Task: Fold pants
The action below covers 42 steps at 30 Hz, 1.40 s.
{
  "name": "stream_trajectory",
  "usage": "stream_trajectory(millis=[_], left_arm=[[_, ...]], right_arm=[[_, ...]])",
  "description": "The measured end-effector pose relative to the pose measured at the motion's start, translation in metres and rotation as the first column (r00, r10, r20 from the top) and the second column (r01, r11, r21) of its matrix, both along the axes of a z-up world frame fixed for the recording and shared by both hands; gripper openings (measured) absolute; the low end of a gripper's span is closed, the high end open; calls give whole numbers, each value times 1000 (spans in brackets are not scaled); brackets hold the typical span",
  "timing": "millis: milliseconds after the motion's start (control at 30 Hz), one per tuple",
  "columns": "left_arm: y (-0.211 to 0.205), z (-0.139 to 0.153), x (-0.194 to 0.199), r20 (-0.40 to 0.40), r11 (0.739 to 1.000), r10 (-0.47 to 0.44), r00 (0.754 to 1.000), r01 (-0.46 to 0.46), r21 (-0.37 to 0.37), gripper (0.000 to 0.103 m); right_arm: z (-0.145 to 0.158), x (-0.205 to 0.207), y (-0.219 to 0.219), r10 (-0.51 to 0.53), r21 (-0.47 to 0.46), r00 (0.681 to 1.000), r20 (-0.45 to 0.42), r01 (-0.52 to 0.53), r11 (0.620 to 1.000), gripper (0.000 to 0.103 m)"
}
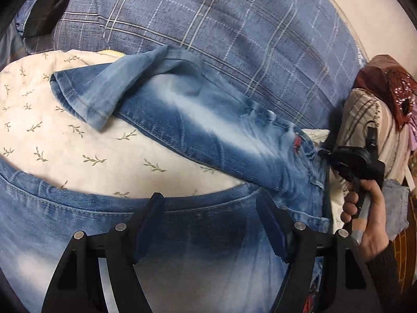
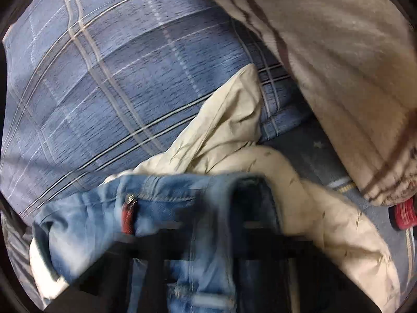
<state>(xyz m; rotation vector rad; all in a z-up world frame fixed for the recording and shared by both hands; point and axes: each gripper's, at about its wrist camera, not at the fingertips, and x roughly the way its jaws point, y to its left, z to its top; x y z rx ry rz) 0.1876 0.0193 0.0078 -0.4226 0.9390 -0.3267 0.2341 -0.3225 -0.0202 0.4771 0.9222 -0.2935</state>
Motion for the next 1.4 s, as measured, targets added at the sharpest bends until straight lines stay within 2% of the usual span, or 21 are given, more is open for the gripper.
stream_trajectory(millis=[133, 167, 233, 267, 333, 400, 467, 567, 733, 800, 833, 867, 900, 933, 967, 1033, 1133, 1200, 1300, 1367, 1400], left_arm=[[7, 14, -15, 31, 999, -24, 999, 25, -29, 72], [8, 17, -18, 37, 999, -30, 999, 31, -38, 72], [10, 22, -23, 33, 997, -39, 999, 41, -59, 73], [10, 24, -24, 33, 996, -42, 999, 44, -73, 73], [10, 29, -25, 29, 994, -43, 999, 46, -97, 73], [10, 33, -25, -3, 988, -47, 999, 46, -145, 73], [8, 35, -21, -37, 981, -35, 999, 28, -191, 74], [-3, 32, -3, -95, 981, -18, 995, -1, -195, 75], [-30, 35, 41, -121, 988, 12, 993, -30, -151, 75], [-47, 31, 71, -167, 999, 17, 986, -23, -35, 73], [-52, 25, 85, -200, 999, 47, 979, -42, 33, 67], [-54, 21, 92, -209, 996, 68, 976, -56, 65, 56], [-53, 18, 98, -209, 992, 84, 974, -63, 106, 14], [-51, 17, 98, -220, 988, 99, 971, -71, 135, 5], [-43, 20, 93, -217, 990, 114, 969, -91, 111, 4], [-24, 31, 68, -173, 992, 118, 978, -122, -13, 5], [1, 46, 8, -129, 981, 121, 984, -138, -134, 5], [16, 48, -42, -98, 970, 133, 986, -149, -189, 5], [26, 28, -97, -100, 970, 144, 984, -161, -181, 6], [22, 2, -114, -121, 979, 141, 983, -157, -131, 7], [15, -13, -115, -154, 985, 127, 980, -143, -100, 7]], right_arm=[[62, -71, 39, 119, -37, 967, 224, -114, 993, 4], [70, -91, 47, 142, -33, 956, 256, -138, 990, 4], [75, -134, 59, 145, 54, 928, 343, -174, 983, 4], [72, -156, 65, 157, 65, 915, 371, -194, 979, 4], [55, -184, 74, 164, 68, 911, 379, -204, 977, 4], [23, -198, 72, 131, 192, 924, 360, -210, 959, 5], [9, -201, 71, 142, 230, 936, 322, -223, 947, 5], [11, -212, 71, 141, 231, 932, 333, -226, 946, 5], [2, -212, 64, 136, 279, 946, 296, -221, 935, 5], [-3, -208, 62, 134, 299, 951, 279, -218, 929, 5], [-3, -207, 62, 146, 295, 952, 270, -227, 928, 5], [-3, -207, 62, 157, 290, 951, 266, -234, 928, 5], [-2, -205, 62, 163, 289, 950, 265, -240, 927, 5], [-2, -204, 59, 166, 297, 948, 272, -246, 922, 5], [-4, -205, 52, 152, 324, 947, 283, -244, 914, 5], [-5, -210, 35, 108, 394, 943, 316, -234, 889, 5], [7, -219, 26, 94, 394, 930, 356, -241, 887, 5], [15, -225, 22, 95, 401, 920, 379, -256, 880, 5], [17, -238, 23, 97, 410, 925, 368, -255, 876, 5], [9, -248, 31, 108, 375, 945, 309, -226, 899, 6], [-2, -251, 37, 108, 348, 963, 247, -192, 917, 11]])
